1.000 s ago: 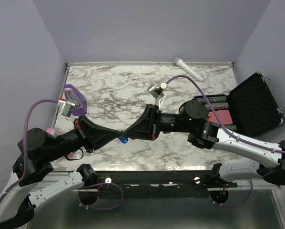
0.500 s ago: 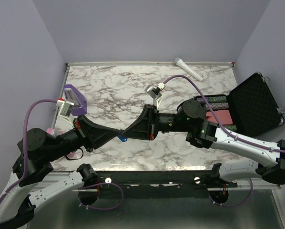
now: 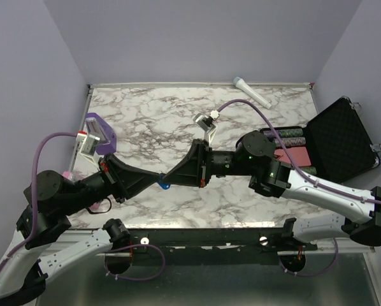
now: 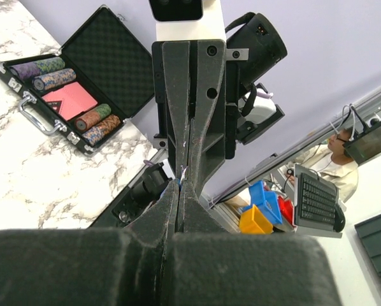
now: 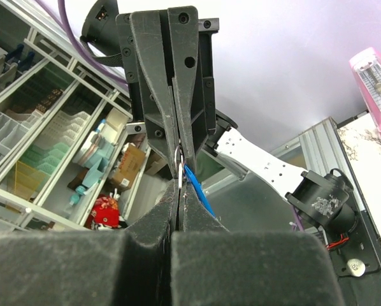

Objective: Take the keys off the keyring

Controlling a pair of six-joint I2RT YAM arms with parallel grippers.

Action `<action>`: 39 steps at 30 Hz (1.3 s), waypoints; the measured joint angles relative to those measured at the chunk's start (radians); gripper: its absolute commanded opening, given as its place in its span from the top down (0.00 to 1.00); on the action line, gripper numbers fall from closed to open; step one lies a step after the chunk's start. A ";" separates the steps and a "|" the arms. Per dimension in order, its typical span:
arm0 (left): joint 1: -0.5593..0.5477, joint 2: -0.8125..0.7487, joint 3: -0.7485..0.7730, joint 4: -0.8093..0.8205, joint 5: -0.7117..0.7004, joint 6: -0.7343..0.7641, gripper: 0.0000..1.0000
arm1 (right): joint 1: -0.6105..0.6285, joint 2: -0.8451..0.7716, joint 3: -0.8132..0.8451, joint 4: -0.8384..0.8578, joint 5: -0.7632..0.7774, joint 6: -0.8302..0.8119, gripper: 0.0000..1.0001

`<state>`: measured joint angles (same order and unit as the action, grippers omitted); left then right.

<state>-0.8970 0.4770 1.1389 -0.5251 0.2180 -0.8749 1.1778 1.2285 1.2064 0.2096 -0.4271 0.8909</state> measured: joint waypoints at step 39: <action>0.000 0.020 0.042 -0.051 0.010 0.105 0.31 | -0.001 -0.045 0.000 -0.159 -0.043 -0.020 0.99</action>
<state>-0.8970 0.4969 1.1809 -0.5766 0.2283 -0.7696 1.1770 1.1839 1.2060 0.0502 -0.4698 0.8707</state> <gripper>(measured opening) 0.737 0.012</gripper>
